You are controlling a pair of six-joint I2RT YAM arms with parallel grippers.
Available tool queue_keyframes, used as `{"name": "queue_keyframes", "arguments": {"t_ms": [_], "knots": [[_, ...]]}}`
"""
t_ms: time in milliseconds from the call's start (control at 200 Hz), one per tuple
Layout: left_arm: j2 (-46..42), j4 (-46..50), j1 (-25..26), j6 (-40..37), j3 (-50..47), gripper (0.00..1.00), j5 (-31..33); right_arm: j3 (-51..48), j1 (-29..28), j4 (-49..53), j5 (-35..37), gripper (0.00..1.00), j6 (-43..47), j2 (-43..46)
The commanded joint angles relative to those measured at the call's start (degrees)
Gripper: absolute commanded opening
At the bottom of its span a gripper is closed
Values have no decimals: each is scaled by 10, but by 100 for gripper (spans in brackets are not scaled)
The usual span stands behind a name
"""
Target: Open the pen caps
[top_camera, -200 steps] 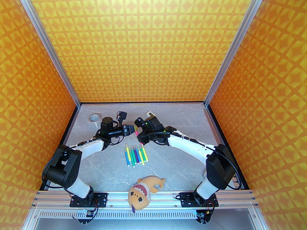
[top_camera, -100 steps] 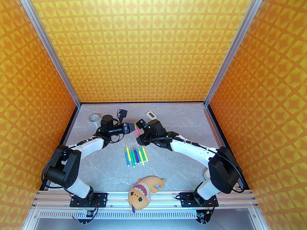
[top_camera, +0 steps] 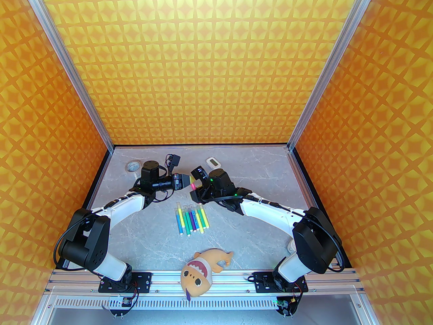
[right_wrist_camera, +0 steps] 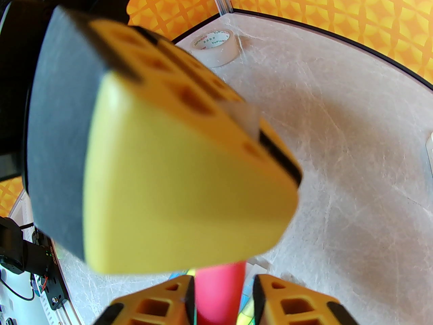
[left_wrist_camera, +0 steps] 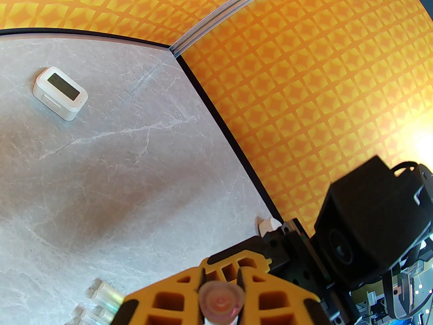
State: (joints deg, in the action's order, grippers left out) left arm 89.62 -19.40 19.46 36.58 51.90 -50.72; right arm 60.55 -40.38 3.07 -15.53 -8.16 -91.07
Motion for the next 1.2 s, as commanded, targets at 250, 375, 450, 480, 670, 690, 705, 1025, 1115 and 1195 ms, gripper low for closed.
{"name": "queue_keyframes", "arguments": {"t_ms": [250,375,450,480,670,690,705,1025,1115,1195], "knots": [[-10,16,1,-50,18,0,-5,-2,-2,-1,-19,10,-2,9],[-13,28,-2,-53,17,0,39,-9,-2,12,-31,2,1,11],[-17,29,-6,-47,15,0,73,-19,-2,12,-43,0,2,15],[-18,31,-7,-44,15,0,84,-23,-2,11,-47,0,1,15],[-33,26,-20,-21,16,0,129,-47,-2,15,-66,0,7,24],[-35,23,-22,-18,15,0,130,-50,-2,17,-67,0,8,25],[-35,21,-23,-16,15,0,130,-52,-2,18,-68,0,9,26],[-24,-36,-47,50,3,0,130,-95,-2,19,-71,0,25,57],[-24,4,-50,24,15,0,132,-96,-2,22,-52,0,26,61],[-27,75,-53,-17,34,0,149,-92,0,31,-7,0,24,61]]}}
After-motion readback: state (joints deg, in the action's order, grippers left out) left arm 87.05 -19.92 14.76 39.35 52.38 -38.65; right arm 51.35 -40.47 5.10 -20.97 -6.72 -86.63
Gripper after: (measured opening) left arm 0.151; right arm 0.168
